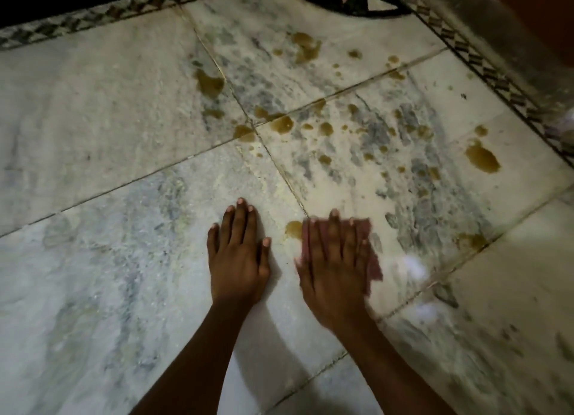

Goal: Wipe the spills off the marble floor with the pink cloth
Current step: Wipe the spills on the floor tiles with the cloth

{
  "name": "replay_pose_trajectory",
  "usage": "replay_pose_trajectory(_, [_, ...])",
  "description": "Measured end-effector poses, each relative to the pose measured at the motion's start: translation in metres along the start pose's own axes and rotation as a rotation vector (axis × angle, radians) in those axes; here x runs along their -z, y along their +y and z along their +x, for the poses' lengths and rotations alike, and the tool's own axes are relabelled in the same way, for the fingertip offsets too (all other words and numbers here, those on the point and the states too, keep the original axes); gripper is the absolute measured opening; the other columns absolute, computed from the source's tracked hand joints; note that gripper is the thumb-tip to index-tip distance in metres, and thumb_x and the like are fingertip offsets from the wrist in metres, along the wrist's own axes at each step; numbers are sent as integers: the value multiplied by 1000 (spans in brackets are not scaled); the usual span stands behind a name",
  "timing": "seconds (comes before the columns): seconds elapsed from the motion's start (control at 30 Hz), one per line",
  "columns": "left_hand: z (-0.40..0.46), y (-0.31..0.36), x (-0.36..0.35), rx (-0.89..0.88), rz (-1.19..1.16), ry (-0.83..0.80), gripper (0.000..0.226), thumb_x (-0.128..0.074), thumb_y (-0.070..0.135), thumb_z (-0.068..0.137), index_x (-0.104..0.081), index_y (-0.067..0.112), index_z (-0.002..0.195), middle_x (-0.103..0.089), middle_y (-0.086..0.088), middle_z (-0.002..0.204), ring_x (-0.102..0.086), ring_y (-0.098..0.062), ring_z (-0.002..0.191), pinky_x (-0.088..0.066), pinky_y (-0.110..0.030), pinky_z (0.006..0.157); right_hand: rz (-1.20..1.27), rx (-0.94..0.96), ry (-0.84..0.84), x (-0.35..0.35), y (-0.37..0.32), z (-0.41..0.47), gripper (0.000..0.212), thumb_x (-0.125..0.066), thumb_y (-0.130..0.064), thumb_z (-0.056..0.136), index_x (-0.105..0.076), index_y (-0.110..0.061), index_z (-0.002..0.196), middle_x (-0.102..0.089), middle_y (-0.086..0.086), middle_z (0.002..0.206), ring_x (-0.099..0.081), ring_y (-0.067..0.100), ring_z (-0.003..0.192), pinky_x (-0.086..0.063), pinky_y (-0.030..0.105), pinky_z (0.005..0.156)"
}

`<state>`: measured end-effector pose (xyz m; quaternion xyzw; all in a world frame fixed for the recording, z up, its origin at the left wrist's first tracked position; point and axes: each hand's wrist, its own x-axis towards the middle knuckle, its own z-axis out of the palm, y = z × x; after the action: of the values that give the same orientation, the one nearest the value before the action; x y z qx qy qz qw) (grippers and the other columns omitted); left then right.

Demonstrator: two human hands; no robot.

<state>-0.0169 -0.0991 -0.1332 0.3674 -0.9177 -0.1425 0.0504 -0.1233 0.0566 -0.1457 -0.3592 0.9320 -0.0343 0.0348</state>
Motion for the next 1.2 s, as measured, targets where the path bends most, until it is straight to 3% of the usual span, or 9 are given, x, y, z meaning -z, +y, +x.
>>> replay_pose_trajectory(0.07, [3, -3, 14, -17, -60, -19, 65, -39, 35, 105, -34, 15, 167, -23, -6, 179, -25, -29, 165, -27, -54, 130, -8, 56, -38, 7, 20, -40, 66, -24, -56, 110, -19, -32, 171, -12, 11, 180, -9, 44, 166, -21, 69, 127])
replay_pose_trajectory(0.23, [35, -59, 25, -3, 59, 97, 68, -39, 39, 105, -30, 18, 169, -26, -10, 178, -30, -35, 162, -27, -54, 128, 101, -447, -53, 7, -3, 39, 79, -6, -64, 102, -7, -28, 172, 6, 17, 180, 2, 46, 165, -8, 73, 126])
replay_pose_trajectory(0.33, [45, -78, 15, 178, 35, 143, 68, -30, 47, 107, -26, 21, 170, -22, -7, 180, -20, -31, 166, -21, -56, 131, 83, -221, 24, -5, -58, 70, 70, -17, -60, 108, -11, -31, 172, -3, 14, 181, -5, 45, 166, -6, 73, 127])
replay_pose_trajectory(0.47, [48, -78, 20, 122, 37, 115, 64, -32, 44, 107, -29, 27, 169, -21, -5, 180, -21, -30, 166, -22, -57, 130, 17, 190, 2, -5, -20, -15, 61, -25, -56, 109, -16, -44, 169, -12, -2, 181, -9, 34, 167, -17, 69, 128])
replay_pose_trajectory(0.67, [49, -78, 16, 135, 29, 112, 62, -30, 45, 108, -28, 30, 168, -19, -4, 180, -19, -29, 166, -20, -57, 130, 21, -407, -6, -2, -11, 48, 67, -15, -56, 109, -7, -34, 172, -4, 12, 181, -1, 48, 165, -6, 72, 128])
replay_pose_trajectory(0.87, [46, -70, 29, 125, -5, 88, 64, -30, 43, 108, -29, 25, 169, -18, -6, 180, -17, -31, 167, -18, -58, 131, 43, 205, 9, -6, -59, -22, 63, -33, -54, 107, -19, -47, 168, -12, -10, 181, -10, 31, 167, -12, 70, 127])
replay_pose_trajectory(0.97, [46, -72, 27, 126, 1, 77, 64, -30, 42, 108, -28, 24, 169, -18, -8, 180, -17, -33, 166, -18, -58, 131, -5, 10, -25, 8, 1, -65, 59, -30, -56, 107, -22, -54, 165, -15, -13, 180, -4, 33, 168, -16, 68, 128])
replay_pose_trajectory(1.1, [50, -82, 13, 108, 20, 122, 63, -32, 42, 108, -30, 25, 168, -22, -8, 179, -22, -33, 165, -21, -58, 129, 60, -434, 6, 1, -2, 46, 61, -16, -54, 109, -12, -43, 170, -3, -1, 181, 0, 42, 167, -5, 69, 130])
replay_pose_trajectory(1.2, [47, -78, 25, 142, 15, 101, 64, -37, 41, 105, -36, 21, 167, -27, -9, 178, -27, -33, 164, -24, -57, 129, 123, -220, -26, 2, -66, 95, 60, -23, -55, 110, -11, -47, 169, -2, -8, 181, 1, 38, 167, -1, 71, 129])
